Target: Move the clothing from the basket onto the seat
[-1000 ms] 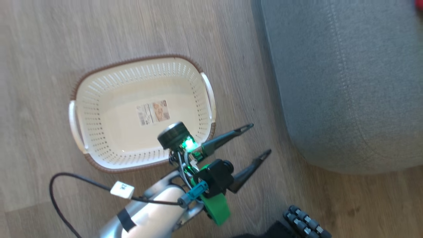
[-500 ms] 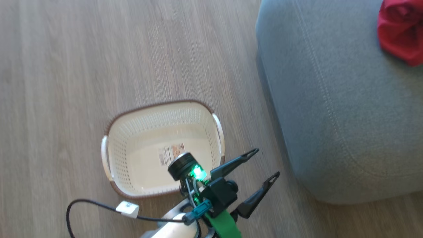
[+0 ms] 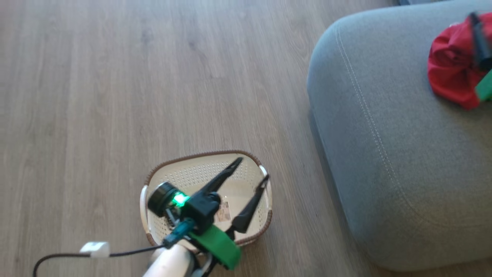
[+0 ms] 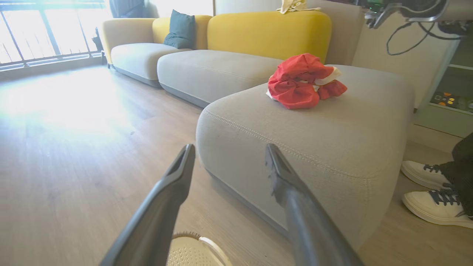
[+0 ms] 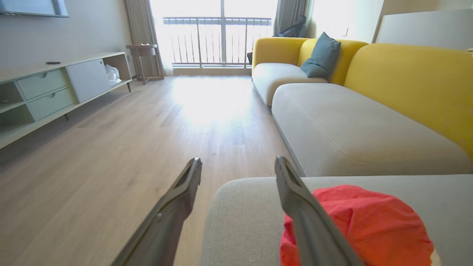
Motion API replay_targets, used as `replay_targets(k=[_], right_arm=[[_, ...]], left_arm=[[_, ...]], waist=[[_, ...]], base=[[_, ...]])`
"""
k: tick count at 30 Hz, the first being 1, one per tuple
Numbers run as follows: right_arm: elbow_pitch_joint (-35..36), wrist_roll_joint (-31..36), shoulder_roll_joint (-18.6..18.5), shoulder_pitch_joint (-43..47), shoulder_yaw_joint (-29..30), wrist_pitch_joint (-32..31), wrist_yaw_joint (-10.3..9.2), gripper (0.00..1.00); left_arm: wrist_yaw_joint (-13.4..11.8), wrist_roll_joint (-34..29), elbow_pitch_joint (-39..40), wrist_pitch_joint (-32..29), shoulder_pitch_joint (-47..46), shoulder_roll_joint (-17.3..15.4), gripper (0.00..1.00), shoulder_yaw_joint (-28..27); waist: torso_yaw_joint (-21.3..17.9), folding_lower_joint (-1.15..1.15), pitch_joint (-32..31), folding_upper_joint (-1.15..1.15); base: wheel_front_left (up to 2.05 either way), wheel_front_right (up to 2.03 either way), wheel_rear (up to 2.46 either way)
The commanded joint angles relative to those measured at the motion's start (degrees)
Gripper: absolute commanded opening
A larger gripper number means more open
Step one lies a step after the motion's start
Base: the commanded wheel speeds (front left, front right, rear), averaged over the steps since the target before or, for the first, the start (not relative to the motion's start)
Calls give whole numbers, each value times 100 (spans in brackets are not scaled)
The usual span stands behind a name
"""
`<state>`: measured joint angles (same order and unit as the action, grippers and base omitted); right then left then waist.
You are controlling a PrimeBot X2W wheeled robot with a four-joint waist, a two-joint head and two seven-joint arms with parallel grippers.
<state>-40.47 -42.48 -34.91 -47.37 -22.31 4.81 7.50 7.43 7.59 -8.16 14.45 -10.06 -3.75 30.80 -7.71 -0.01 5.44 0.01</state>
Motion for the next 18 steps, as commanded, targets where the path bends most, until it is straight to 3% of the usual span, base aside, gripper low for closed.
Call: replay_targets(k=[1, 6, 11, 18], right_arm=[[259, -90, -204, 98, -144, 163, -1, 100], [754, -433, -320, 442, -637, 761, -1, 100], [1126, -372, -234, 817, -803, 996, -1, 100], [1950, 540, 475, 1739, 68, 1017, -1, 100]], left_arm=[[5, -10, 218, 55, -43, 64, 100, -294], [-93, 116, 333, 55, 209, 82, 100, -1089], [-226, 214, 370, 55, 348, 85, 100, -1523], [-499, 439, 248, 55, 529, 86, 100, -1876]], waist=[[89, 1, -131, -1], [271, 1, -329, -1], [542, 1, -450, -1], [923, 1, -590, -1]], base=[[0, 0, 0], [0, 0, 0], [0, 0, 0], [0, 0, 0]])
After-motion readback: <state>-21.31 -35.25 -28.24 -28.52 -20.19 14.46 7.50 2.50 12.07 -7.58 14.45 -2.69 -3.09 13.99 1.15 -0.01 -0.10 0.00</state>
